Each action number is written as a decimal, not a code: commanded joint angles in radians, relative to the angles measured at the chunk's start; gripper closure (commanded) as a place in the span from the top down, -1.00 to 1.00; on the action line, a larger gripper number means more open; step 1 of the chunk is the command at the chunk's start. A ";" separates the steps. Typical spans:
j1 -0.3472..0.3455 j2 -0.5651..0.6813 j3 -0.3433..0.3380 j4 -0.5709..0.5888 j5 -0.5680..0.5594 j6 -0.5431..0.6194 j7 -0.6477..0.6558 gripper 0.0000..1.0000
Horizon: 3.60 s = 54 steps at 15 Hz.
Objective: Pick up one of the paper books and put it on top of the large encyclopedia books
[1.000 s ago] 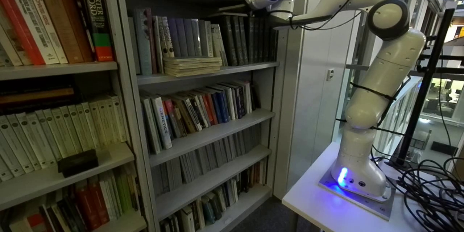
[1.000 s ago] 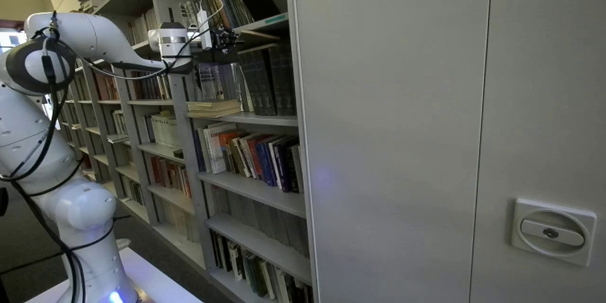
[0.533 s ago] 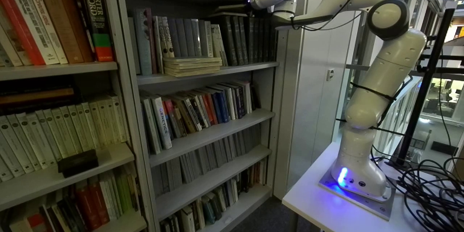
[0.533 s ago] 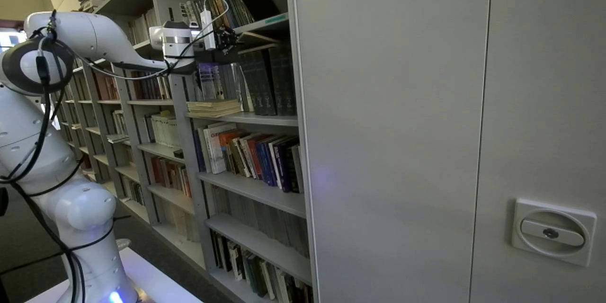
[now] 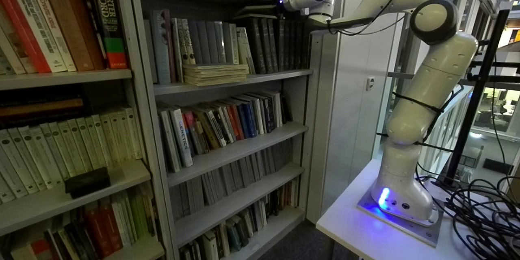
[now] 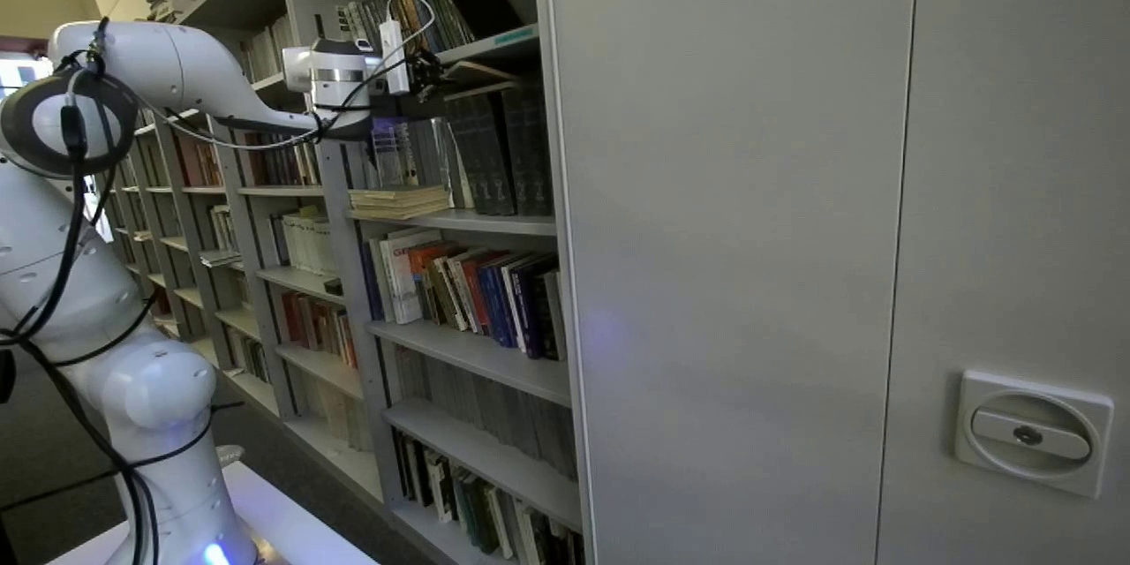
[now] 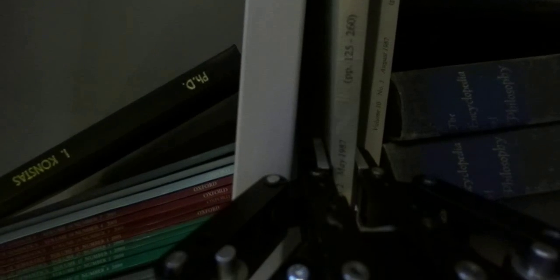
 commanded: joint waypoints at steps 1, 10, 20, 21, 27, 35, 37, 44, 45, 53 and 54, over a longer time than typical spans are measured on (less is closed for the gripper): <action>-0.028 0.083 -0.016 0.027 0.053 0.070 -0.047 -0.94; 0.000 0.123 -0.042 0.005 0.178 0.052 -0.194 -0.94; -0.037 0.117 -0.021 0.068 0.096 0.079 -0.053 -0.94; -0.039 0.109 -0.019 0.066 0.066 0.081 -0.010 -0.94; -0.030 0.038 0.000 0.050 -0.243 0.060 0.314 -0.94; -0.004 0.005 0.007 0.037 -0.588 -0.002 0.628 -0.94; -0.004 0.012 0.007 0.038 -0.621 -0.009 0.657 -0.94; -0.008 0.043 -0.003 0.060 -0.681 0.014 0.643 -0.94; -0.008 0.048 -0.005 0.062 -0.680 0.020 0.642 -0.94; -0.015 0.107 -0.036 0.096 -0.631 0.090 0.610 -0.94; -0.015 0.114 -0.041 0.107 -0.628 0.106 0.607 -0.94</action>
